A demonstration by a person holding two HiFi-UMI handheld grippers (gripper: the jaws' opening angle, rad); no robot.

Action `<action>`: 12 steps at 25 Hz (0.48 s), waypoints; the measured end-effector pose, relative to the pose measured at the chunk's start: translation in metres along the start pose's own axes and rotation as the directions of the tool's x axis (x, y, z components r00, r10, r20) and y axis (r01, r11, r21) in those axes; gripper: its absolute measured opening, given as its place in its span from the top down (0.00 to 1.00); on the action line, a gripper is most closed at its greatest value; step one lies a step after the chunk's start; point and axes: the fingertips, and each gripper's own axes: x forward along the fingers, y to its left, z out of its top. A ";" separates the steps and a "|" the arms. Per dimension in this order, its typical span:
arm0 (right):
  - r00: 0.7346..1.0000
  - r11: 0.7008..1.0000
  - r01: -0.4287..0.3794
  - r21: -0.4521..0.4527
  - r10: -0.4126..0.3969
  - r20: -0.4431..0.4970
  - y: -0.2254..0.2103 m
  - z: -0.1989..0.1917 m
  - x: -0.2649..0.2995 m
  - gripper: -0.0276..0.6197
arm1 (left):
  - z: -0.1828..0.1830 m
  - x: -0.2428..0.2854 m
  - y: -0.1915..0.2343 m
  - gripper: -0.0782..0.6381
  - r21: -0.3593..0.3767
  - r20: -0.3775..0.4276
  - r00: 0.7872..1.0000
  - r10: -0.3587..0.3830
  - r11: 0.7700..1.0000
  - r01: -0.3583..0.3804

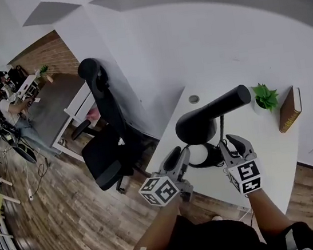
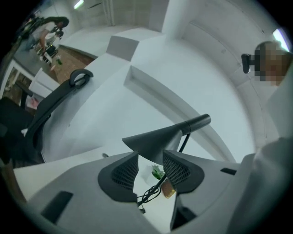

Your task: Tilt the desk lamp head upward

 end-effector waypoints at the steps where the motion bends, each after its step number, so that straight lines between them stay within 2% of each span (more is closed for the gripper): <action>1: 1.000 1.000 0.003 0.003 -0.003 0.001 -0.002 0.000 0.003 0.84 | 0.000 0.003 0.003 0.67 -0.062 0.005 1.000 -0.012 0.998 0.012; 3: 1.000 1.000 0.008 0.008 -0.008 0.004 -0.004 0.001 0.007 0.83 | 0.000 0.009 0.007 0.63 -0.166 0.014 0.999 -0.040 0.985 0.042; 8: 1.000 1.000 0.002 0.016 -0.002 -0.001 -0.006 0.001 0.019 0.81 | 0.002 0.022 0.013 0.58 -0.305 0.038 0.996 -0.081 0.948 0.089; 9: 1.000 1.000 0.002 0.020 -0.002 -0.003 -0.007 0.000 0.021 0.80 | 0.002 0.025 0.014 0.57 -0.349 0.051 0.994 -0.093 0.931 0.105; 12: 1.000 1.000 0.005 0.029 -0.005 -0.004 -0.009 0.000 0.026 0.80 | 0.004 0.034 0.015 0.57 -0.493 0.106 0.984 -0.145 0.852 0.179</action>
